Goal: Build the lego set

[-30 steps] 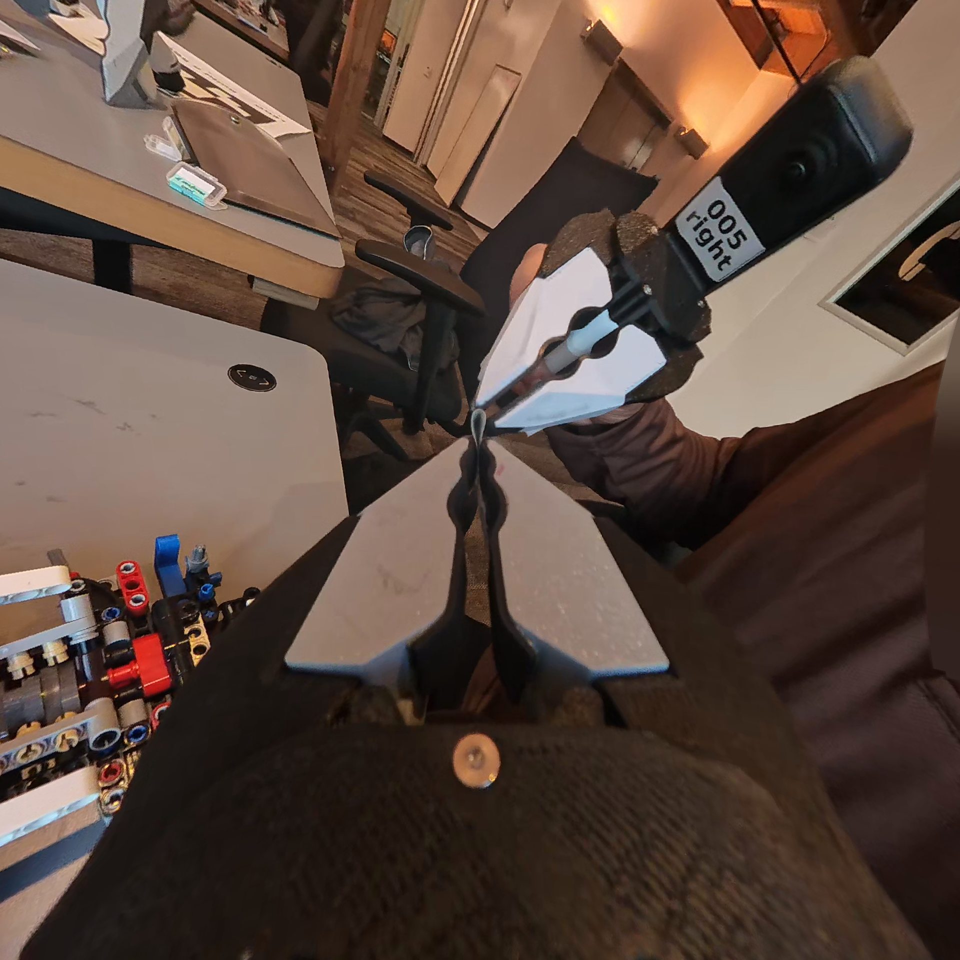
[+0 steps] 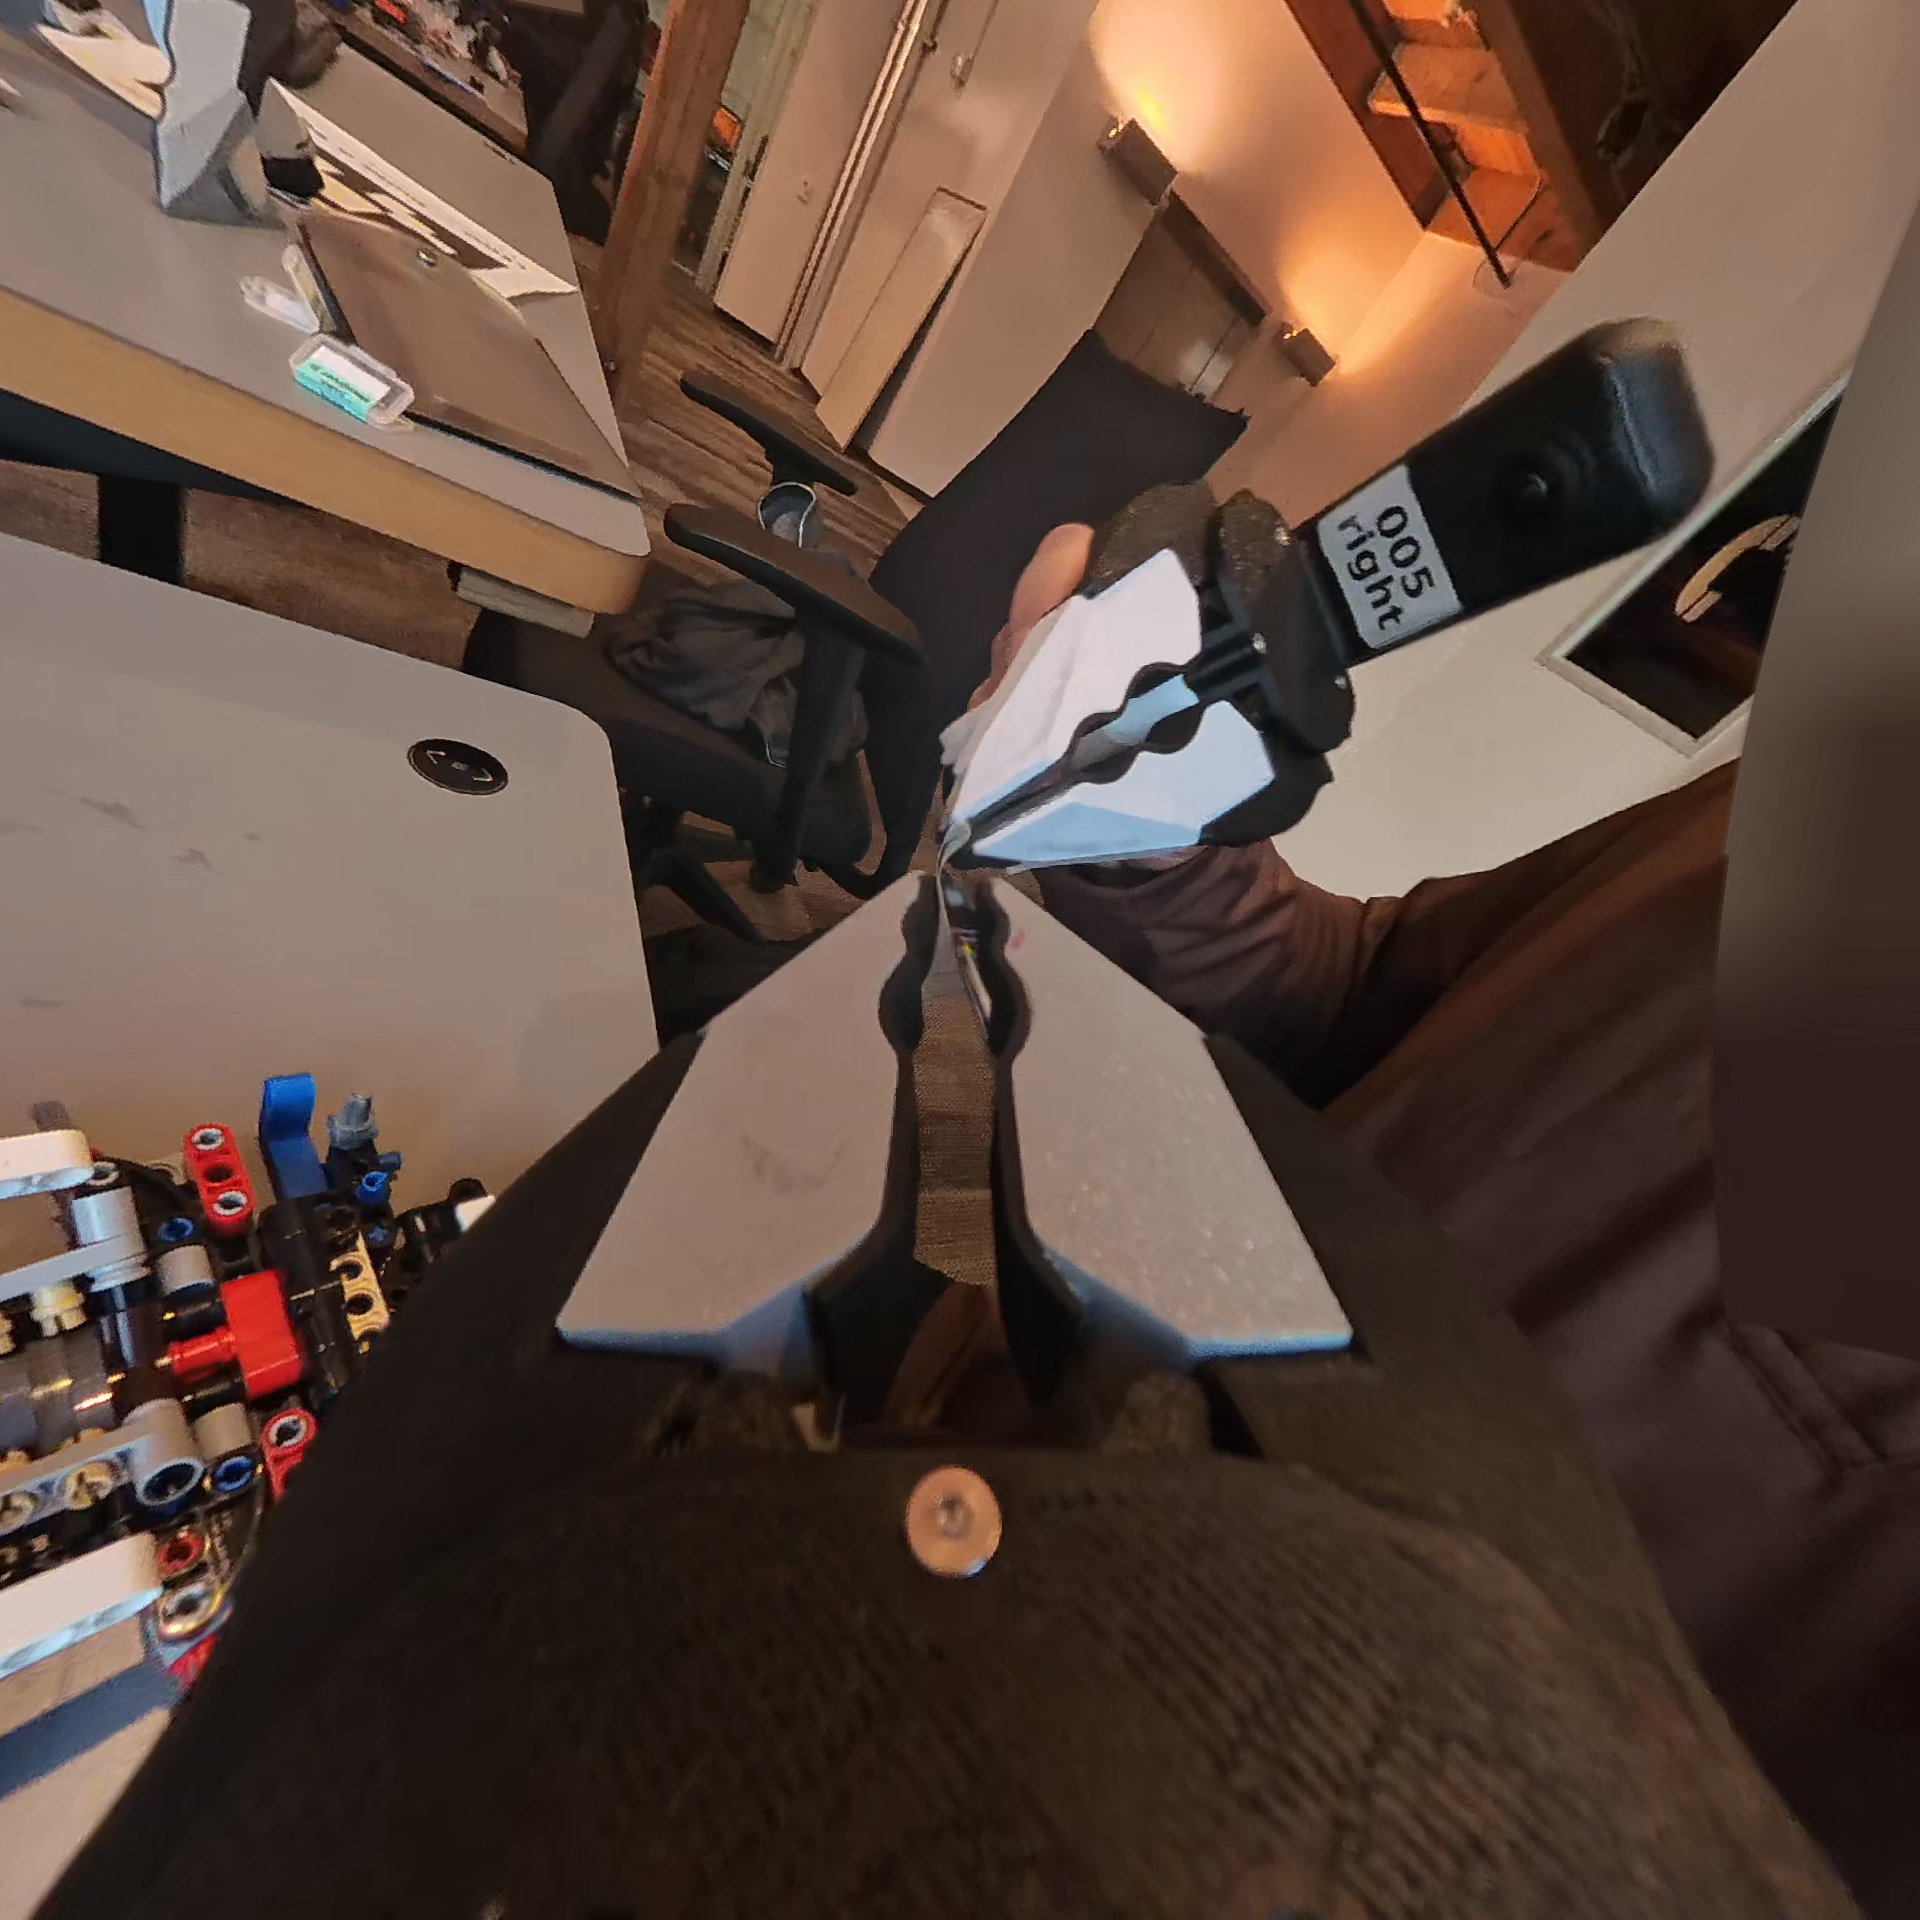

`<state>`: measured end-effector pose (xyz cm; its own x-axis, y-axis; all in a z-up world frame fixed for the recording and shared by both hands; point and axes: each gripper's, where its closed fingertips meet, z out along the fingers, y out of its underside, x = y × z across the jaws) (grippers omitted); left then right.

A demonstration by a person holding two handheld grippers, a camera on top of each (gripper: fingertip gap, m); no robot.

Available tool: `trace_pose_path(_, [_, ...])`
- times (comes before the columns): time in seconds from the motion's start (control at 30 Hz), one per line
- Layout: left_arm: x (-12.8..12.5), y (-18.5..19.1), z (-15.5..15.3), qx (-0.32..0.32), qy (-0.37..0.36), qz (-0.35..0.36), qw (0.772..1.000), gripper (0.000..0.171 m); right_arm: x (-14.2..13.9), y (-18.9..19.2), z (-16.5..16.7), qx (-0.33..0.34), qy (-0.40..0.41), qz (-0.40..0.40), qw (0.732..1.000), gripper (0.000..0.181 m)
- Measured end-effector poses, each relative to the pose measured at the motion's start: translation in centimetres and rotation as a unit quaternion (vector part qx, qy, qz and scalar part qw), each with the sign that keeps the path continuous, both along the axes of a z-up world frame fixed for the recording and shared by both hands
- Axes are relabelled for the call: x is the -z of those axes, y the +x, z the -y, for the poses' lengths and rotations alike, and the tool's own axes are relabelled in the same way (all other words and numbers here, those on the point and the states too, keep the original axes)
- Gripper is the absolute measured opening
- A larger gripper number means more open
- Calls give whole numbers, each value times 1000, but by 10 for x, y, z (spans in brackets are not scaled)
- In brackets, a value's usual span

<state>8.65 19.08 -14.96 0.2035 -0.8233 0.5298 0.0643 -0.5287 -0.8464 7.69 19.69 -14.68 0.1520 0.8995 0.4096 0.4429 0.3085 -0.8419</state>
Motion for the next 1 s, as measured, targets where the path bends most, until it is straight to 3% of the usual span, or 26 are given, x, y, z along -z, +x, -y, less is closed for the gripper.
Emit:
trace_pose_path(0.17, [-11, -5, -2, 6, 2, 18, 1000, 9, 4, -1, 2, -15, -52, -11, 998, 0])
trace_pose_path(0.27, [-10, -5, -3, 4, 6, 11, 1000, 0, 6, -1, 3, -20, -67, -11, 997, 0])
trace_pose_path(0.4, [-7, -4, -3, 5, 5, 7, 1000, 0, 9, -1, 2, -21, -80, -11, 997, 0])
trace_pose_path(0.67, [4, -5, -5, 5, 44, -63, 997, 19, 9, -1, 2, -27, -96, -18, 995, 0])
trace_pose_path(0.83, [2, -1, -2, 22, 61, -64, 996, 0, 6, 0, 3, -30, -101, -25, 994, 0])
trace_pose_path(1.0, [1, 0, -4, 21, 19, -31, 999, 0, 5, 1, 2, -24, -74, -19, 997, 0])
